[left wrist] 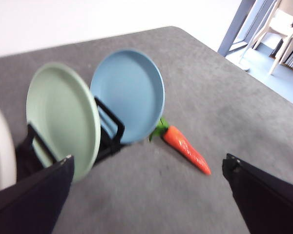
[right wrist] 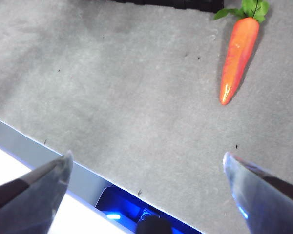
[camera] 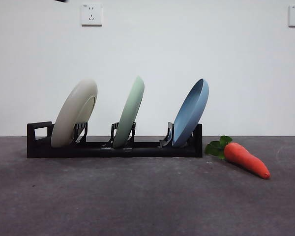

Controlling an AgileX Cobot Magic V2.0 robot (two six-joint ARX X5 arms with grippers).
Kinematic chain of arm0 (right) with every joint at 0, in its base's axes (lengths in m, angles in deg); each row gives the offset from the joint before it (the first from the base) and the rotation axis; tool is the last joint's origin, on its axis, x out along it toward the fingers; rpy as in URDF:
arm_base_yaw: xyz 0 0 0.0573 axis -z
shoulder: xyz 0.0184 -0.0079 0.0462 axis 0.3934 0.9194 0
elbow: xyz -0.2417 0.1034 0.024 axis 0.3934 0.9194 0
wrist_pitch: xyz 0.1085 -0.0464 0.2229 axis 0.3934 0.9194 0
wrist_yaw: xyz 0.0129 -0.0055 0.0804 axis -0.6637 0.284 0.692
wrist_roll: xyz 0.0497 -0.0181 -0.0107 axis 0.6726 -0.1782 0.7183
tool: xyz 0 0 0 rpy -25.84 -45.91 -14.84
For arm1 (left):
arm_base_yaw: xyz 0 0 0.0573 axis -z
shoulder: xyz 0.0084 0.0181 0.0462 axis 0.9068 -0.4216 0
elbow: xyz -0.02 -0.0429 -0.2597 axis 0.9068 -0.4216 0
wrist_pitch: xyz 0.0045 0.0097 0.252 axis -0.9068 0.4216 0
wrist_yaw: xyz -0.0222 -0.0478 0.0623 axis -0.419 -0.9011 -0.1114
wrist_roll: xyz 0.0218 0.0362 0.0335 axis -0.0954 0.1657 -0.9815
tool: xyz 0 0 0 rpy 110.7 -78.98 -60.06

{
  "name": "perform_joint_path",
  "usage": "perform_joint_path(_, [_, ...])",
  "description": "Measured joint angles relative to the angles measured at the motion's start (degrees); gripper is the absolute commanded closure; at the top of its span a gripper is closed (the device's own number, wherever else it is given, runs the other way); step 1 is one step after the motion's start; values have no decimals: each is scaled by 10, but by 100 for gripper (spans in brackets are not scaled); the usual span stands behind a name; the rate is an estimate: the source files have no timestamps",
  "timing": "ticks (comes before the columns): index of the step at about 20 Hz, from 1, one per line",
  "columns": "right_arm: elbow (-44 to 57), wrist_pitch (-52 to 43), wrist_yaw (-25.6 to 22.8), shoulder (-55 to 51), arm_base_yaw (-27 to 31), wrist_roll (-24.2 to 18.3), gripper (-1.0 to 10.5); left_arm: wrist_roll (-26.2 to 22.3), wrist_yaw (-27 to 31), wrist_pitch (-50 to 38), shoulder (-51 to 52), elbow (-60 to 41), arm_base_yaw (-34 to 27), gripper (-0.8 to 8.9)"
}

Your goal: Take the green plate from the plate rack,put the plate on the table,take the carrot from the table,put the carrot in the plate

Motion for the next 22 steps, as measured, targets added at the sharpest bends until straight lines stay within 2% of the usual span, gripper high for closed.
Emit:
perform_joint_path(5, [0,0,0,6,0,0,352,0,62,-52,-176,120,44,194])
perform_joint_path(10, [0,0,0,7,0,0,352,0,107,-105,-306,175,49,194])
perform_joint_path(16, [0,0,0,8,0,0,352,0,129,-154,-377,176,51,194])
perform_joint_path(22, [0,-1,0,17,0,0,352,0,128,-157,-419,176,54,203])
